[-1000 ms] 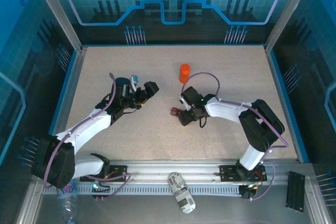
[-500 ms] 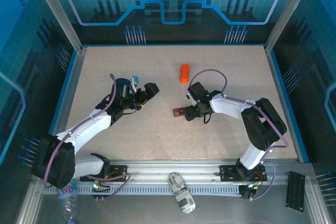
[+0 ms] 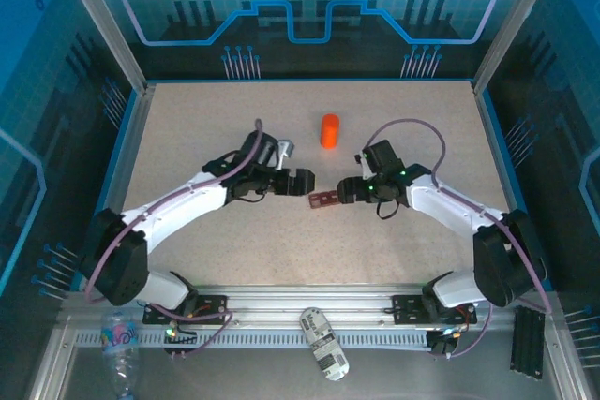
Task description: Sort the pills into containers
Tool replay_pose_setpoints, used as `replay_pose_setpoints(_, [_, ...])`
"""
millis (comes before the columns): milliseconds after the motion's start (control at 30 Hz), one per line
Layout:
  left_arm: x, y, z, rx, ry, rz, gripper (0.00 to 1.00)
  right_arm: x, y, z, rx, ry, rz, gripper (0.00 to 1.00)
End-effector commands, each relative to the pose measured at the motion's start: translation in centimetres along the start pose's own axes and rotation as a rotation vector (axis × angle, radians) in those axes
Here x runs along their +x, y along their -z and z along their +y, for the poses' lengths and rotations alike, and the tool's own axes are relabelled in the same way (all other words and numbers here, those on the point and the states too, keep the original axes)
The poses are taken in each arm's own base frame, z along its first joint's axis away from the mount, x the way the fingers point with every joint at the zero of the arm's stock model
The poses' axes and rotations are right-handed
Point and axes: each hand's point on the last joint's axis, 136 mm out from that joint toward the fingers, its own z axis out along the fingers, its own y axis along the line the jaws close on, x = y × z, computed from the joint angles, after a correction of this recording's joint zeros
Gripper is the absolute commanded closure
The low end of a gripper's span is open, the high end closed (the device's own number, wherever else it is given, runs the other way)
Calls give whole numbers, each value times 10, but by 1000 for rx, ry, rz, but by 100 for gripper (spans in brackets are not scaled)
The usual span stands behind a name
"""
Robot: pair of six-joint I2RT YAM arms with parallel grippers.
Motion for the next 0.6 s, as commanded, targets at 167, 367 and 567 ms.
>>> replay_pose_setpoints(167, [30,-29,15,-253,-412,166,1,7,-3,-18,-88,-244,22,10])
replay_pose_setpoints(367, [39,-50,10,-266,-508,217,1,12,-9,-25,-85,-266,41,9])
replay_pose_setpoints(567, [39,-66,14,-285,-523,247,1,13,-12,-24,-96,-274,45,9])
